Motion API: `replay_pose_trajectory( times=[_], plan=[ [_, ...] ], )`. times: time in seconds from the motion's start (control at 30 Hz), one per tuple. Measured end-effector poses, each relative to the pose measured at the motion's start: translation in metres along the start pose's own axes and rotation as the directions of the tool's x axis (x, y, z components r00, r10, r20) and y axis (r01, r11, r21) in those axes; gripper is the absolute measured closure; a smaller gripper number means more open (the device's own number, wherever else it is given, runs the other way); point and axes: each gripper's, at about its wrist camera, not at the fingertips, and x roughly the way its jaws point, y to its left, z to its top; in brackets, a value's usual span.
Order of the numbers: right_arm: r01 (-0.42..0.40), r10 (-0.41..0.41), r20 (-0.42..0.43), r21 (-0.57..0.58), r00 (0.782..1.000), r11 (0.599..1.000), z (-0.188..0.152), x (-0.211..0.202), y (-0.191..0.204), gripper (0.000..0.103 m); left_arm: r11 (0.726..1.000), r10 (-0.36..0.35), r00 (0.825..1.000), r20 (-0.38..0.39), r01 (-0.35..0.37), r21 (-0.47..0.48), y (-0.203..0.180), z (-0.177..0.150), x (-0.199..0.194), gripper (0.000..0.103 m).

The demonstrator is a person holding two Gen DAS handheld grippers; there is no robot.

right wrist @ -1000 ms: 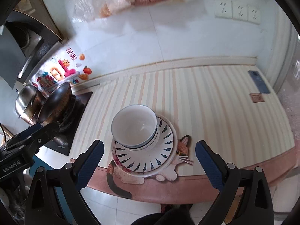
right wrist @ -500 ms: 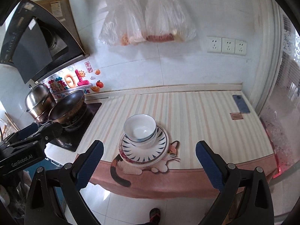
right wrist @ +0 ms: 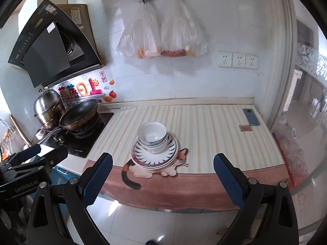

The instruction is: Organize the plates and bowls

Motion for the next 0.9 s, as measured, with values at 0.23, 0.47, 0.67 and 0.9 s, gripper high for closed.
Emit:
replay_pose_trajectory(
  times=[0.23,0.47,0.67,0.9],
  plan=[
    [0.018,-0.018,0.020,0.016,1.000,1.000,-0.012,-0.023,0.015,0.002,1.000,-0.014,1.000,0.021,0.014,0.005,0.015,-0.007,-0.017,0.000],
    [0.036,-0.036,0.026,0.022,0.999,0.999,-0.021,-0.037,0.028,0.002,1.000,-0.016,1.000,0.002,0.016,0.013,0.027,-0.017,-0.021,0.000],
    [0.045,-0.045,0.025,0.026,0.999,0.999,-0.027,-0.043,0.037,0.001,1.000,-0.006,1.000,0.009,0.006,0.023,0.030,-0.022,-0.025,0.000],
    [0.051,-0.051,0.020,0.023,0.998,0.998,-0.028,-0.044,0.042,0.001,0.999,-0.007,1.000,0.024,0.006,0.031,0.031,-0.021,-0.030,0.000]
  ],
)
